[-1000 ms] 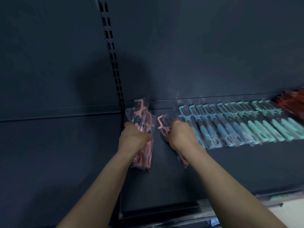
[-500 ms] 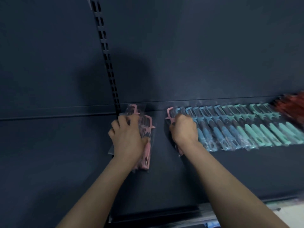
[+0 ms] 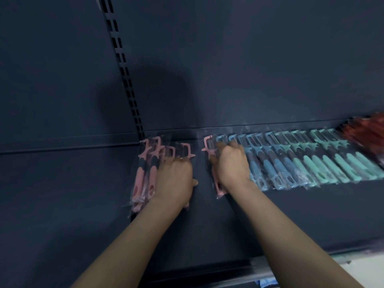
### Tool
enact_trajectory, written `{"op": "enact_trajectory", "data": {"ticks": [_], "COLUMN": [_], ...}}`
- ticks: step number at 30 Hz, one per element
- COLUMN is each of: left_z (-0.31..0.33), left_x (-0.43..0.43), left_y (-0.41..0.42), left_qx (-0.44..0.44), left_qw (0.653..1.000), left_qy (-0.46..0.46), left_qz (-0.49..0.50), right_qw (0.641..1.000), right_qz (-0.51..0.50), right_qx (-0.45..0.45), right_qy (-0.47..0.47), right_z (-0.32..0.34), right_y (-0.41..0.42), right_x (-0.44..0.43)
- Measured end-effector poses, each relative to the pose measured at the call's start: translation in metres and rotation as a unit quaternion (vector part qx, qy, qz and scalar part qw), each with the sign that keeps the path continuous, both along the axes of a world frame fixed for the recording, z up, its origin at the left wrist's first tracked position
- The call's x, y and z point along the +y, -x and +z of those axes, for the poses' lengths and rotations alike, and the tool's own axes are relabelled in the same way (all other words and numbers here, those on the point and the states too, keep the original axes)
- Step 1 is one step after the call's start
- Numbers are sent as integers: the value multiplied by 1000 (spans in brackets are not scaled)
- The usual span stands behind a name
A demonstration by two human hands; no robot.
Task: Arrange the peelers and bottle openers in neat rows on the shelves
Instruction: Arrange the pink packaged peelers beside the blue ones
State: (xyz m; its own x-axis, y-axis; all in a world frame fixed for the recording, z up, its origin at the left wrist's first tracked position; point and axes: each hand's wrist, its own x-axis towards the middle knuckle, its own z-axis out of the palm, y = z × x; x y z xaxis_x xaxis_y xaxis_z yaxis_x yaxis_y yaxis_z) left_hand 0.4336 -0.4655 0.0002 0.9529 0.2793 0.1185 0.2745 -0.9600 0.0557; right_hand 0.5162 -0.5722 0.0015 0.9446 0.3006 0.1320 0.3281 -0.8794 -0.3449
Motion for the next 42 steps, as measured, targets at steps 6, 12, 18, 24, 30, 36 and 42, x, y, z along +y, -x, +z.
{"op": "enact_trajectory", "data": {"ticks": [6, 12, 18, 24, 30, 36, 42], "left_z": [1, 8, 8, 3, -1, -4, -7], "left_x": [-6, -4, -4, -8, -10, -15, -22], "left_y": [-9, -17, -37, -45, -44, -43, -42], "left_qx": [21, 5, -33, -4, -38, -91, -89], "left_qw": [990, 960, 877, 804, 831, 914, 944], "left_qy": [127, 258, 457, 572, 533, 381, 317], "left_qz": [63, 105, 146, 164, 157, 109, 12], "right_qw": [999, 998, 996, 996, 996, 996, 996], "right_qz": [27, 28, 36, 38, 42, 47, 55], "right_qx": [30, 52, 57, 55, 55, 49, 45], "right_qy": [9, -36, -53, -56, -55, -58, -59], "right_z": [-2, -5, -6, -7, -8, -10, -12], "right_y": [-4, -7, -9, -11, -11, -11, -11], "right_x": [-9, -17, -20, -23, -23, -25, -27]}}
